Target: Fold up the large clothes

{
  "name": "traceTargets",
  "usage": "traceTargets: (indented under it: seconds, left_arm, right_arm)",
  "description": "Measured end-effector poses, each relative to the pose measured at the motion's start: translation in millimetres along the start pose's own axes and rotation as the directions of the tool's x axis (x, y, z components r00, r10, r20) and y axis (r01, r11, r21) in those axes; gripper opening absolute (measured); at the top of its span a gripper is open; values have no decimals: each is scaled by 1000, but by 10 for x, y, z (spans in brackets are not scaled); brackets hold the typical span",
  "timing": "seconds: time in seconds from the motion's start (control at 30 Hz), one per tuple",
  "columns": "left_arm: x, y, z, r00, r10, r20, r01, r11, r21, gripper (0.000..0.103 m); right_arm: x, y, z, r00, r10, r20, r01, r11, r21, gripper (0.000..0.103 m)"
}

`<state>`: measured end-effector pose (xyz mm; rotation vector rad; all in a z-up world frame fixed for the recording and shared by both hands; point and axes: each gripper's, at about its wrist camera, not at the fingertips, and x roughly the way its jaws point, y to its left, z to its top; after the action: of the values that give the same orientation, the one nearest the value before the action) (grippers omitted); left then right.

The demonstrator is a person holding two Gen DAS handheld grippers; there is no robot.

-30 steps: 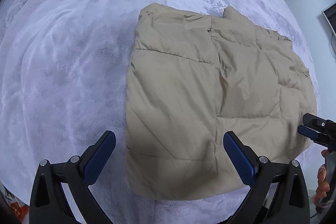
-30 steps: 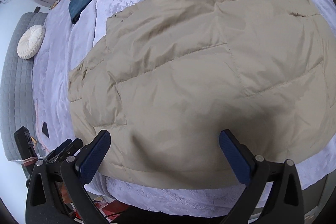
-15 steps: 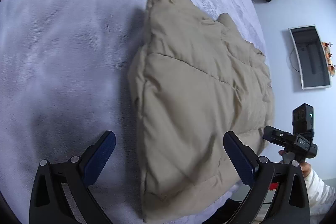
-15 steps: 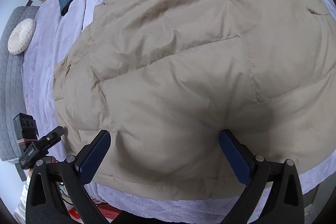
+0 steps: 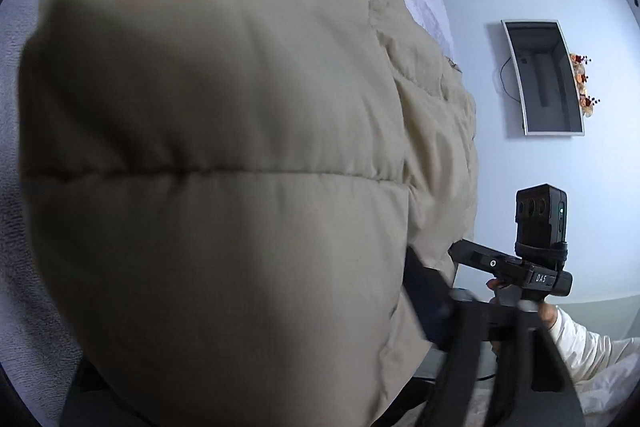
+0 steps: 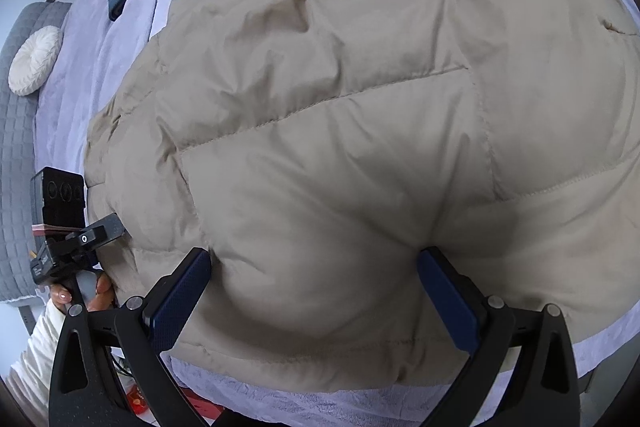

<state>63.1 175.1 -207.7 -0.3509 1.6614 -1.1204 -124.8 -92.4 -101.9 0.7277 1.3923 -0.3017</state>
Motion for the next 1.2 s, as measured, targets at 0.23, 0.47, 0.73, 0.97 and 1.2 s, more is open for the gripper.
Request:
traceTargets:
  seconds: [0.23, 0.47, 0.73, 0.97, 1.2]
  left_arm:
    - [-270, -460, -74, 998, 4, 64, -9, 997, 79, 31]
    - [-426, -954, -190, 990, 80, 114, -90, 992, 88, 31]
    - [-364, -1774, -376, 956, 237, 175, -248, 968, 47, 31]
    - [100, -2641, -299, 927, 329, 182, -344, 937, 63, 31]
    - [598, -3253, -188, 923, 364, 123, -379, 914, 142, 62]
  right_arm:
    - [-293, 54, 41, 997, 75, 11, -75, 997, -21, 103]
    - [-676, -40, 353, 975, 62, 213, -52, 997, -51, 21]
    - [-156, -217, 927, 969, 132, 207, -122, 990, -65, 10]
    - [180, -352, 1199, 972, 182, 151, -175, 983, -61, 0]
    - [-49, -688, 1165, 943, 313, 115, -311, 950, -31, 0]
